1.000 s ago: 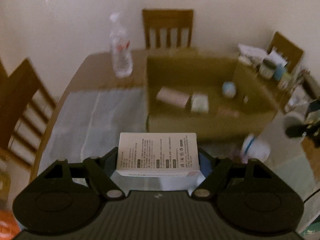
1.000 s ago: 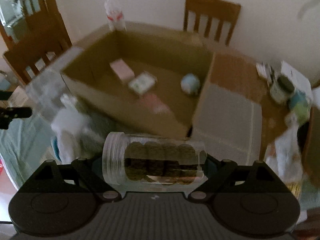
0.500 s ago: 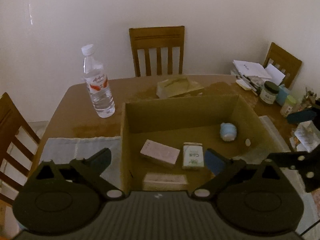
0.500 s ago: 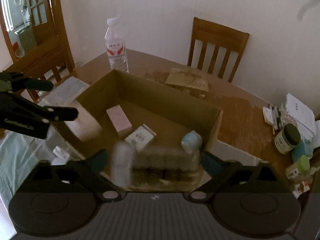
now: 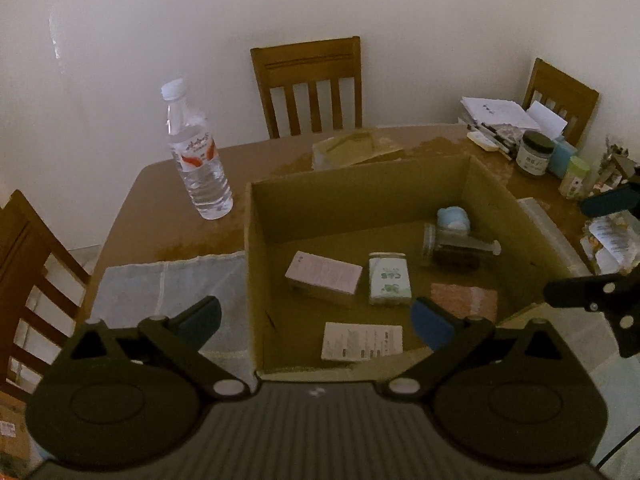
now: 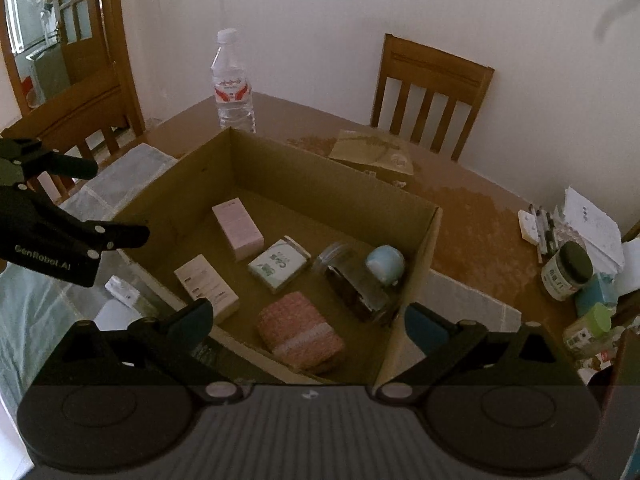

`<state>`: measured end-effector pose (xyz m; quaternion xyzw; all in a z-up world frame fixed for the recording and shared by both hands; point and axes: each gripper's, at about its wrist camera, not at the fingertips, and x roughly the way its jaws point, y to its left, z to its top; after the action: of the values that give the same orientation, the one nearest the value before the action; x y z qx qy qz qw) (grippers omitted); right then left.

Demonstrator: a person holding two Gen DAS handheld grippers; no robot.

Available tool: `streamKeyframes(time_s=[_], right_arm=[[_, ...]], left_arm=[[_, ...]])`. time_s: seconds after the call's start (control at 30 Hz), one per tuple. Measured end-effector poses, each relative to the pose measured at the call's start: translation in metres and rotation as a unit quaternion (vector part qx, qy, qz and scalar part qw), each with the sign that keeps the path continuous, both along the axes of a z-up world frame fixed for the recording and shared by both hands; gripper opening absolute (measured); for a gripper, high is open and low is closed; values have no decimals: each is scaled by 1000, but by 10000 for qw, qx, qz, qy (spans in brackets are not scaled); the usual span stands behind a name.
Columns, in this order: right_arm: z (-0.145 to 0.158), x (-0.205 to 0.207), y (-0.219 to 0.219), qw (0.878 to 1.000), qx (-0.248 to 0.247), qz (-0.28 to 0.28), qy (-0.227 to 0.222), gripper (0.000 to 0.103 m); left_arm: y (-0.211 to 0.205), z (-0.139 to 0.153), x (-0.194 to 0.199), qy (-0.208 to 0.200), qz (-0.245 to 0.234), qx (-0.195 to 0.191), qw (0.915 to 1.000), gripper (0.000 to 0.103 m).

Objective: Organize objects
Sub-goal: 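Drop the white box and snack jar into the cardboard box with both tools, then move both tools back to the pile toward the clear jar and rolled towel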

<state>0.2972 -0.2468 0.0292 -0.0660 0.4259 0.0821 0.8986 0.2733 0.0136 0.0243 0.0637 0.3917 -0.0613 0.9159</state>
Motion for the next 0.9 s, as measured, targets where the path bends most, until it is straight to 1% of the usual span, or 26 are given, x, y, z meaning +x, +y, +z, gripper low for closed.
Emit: streamKeyframes(time_s=[0.2, 0.4, 0.47, 0.6, 0.73, 0.9], right_arm=[[-2, -18, 5, 10000, -18, -68, -29, 103], [-19, -40, 5, 9994, 134, -300, 92, 103], [-27, -45, 2, 9988, 187, -418, 160, 103], [-50, -51, -7, 9952, 464, -761, 391, 103], [-74, -48, -14, 9901, 704, -1097, 520, 103], [-99, -36, -18, 9839, 869, -1450, 582, 103]], left_arm=[[3, 2, -23, -55, 63, -71, 9999, 101], [8, -11, -49, 0, 254, -184, 9995, 101], [10, -18, -57, 61, 335, -200, 9992, 101], [15, -33, -74, 170, 574, -267, 9979, 101], [21, -50, -87, 392, 802, -362, 9954, 101], [27, -66, -99, 599, 986, -493, 9921, 101]])
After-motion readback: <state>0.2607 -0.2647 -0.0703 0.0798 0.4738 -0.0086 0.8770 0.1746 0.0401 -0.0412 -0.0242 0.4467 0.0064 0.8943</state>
